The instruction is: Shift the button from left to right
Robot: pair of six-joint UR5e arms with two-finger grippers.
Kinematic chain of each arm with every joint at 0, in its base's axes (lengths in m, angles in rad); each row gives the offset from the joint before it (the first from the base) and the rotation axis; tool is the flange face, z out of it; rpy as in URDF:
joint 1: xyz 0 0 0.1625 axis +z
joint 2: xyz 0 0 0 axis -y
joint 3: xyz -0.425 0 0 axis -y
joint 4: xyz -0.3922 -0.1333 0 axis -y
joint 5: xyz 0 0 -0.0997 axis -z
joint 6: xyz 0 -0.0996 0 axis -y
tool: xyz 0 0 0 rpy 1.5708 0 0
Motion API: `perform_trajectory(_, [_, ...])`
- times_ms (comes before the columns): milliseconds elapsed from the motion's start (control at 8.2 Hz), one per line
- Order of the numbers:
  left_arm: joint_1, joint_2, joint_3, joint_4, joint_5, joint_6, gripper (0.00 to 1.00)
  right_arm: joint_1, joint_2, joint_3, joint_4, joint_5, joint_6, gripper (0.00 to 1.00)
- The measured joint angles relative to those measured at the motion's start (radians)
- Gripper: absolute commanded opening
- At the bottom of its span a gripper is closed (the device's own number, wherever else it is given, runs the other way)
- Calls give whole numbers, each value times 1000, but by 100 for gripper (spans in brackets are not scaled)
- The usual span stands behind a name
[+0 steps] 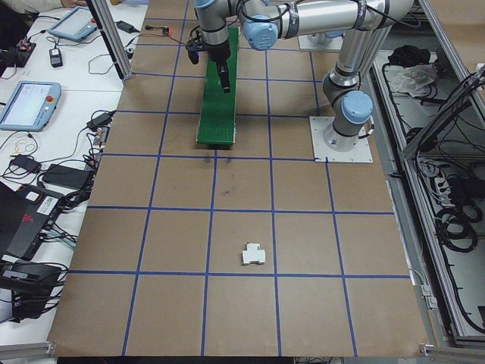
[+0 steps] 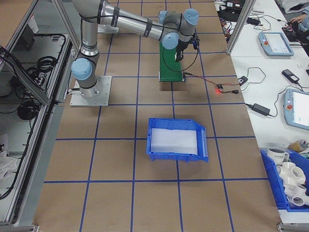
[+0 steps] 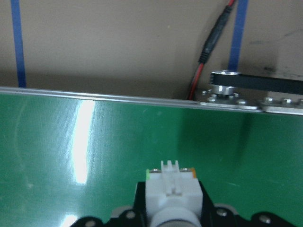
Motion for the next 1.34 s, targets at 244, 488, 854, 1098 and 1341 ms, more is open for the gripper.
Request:
perform_trajectory(244, [0,0,-1,4,0,0,100,-164,-71,-30,59,-38,-98,0])
perform_trajectory(488, [0,0,-2,8,0,0,100,-355,-131,-37,104,-94,-271,0])
perform_trajectory(854, [0,0,-1,13,1,0,100,-642,-156,-67,145,-118,-549,0])
perform_trajectory(1098, [0,0,-3,16,1,0,100,-762,-129,-81,137,-137,-668,0])
perform_trajectory(1341, [0,1,-6,18,2,0,100,-805,-38,-126,98,-133,-704,0])
